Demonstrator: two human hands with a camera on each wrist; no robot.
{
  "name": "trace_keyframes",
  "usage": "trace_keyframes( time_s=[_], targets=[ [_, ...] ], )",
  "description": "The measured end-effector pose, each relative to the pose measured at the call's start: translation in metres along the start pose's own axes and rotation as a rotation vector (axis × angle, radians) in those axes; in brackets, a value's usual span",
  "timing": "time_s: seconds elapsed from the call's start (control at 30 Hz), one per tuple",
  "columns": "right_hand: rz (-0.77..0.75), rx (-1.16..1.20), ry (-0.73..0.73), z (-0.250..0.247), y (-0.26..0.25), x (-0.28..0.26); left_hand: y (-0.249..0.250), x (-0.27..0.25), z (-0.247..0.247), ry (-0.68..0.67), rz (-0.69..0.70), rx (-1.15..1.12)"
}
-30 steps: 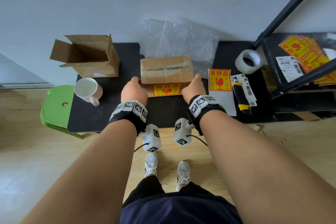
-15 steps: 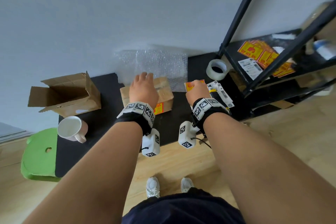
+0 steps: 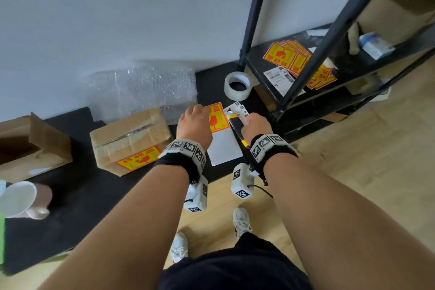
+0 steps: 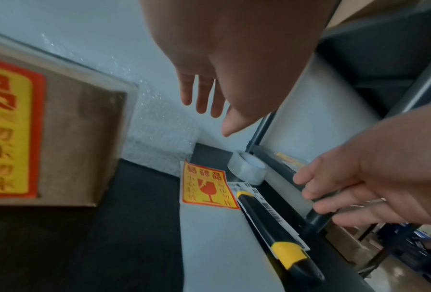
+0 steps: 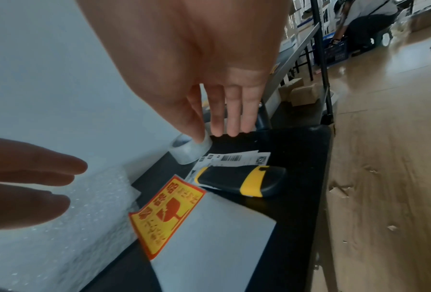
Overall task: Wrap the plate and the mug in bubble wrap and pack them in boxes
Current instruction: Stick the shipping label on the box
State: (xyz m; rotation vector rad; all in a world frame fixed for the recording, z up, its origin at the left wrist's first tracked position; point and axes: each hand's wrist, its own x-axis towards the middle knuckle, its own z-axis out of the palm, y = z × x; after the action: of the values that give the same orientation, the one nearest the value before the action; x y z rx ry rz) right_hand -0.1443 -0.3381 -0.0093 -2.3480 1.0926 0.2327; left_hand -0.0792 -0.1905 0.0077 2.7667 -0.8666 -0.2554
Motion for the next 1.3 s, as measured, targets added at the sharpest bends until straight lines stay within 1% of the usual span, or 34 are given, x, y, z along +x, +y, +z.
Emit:
trace_keyframes(
  time_s=[0.17,0.27,0.37,0.53,0.8,0.97,1.13,1.3],
  targets=[
    [-0.030,-0.068,-0.080,-0.008,0.043,0.040,0.041,0.019,0.036,-0.117,-0.100,-0.028],
    [-0.051,-0.075,-0.108,-0.010,0.063,0.056,0.058,0.023,0.058,-0.181,-0.125,-0.016],
    [-0.093,-0.108,-0.122,-0.004,0.075,0.066,0.071,0.023,0.076,-0.223,-0.132,-0.029],
    [-0.126,-0.134,-0.156,0.006,0.085,0.073,0.082,0.024,0.099,-0.287,-0.198,-0.103],
    [-0.176,-0.183,-0.119,0.015,0.083,0.081,0.085,0.018,0.112,-0.230,-0.252,-0.133],
    [-0.147,-0.228,-0.111,0.017,0.077,0.081,0.085,0.017,0.116,-0.196,-0.267,-0.162],
    [-0.106,-0.189,-0.102,0.018,0.072,0.077,0.085,0.016,0.117,-0.164,-0.274,-0.165],
    [-0.113,-0.117,-0.133,0.021,0.070,0.077,0.086,0.015,0.117,-0.140,-0.272,-0.176]
  ],
)
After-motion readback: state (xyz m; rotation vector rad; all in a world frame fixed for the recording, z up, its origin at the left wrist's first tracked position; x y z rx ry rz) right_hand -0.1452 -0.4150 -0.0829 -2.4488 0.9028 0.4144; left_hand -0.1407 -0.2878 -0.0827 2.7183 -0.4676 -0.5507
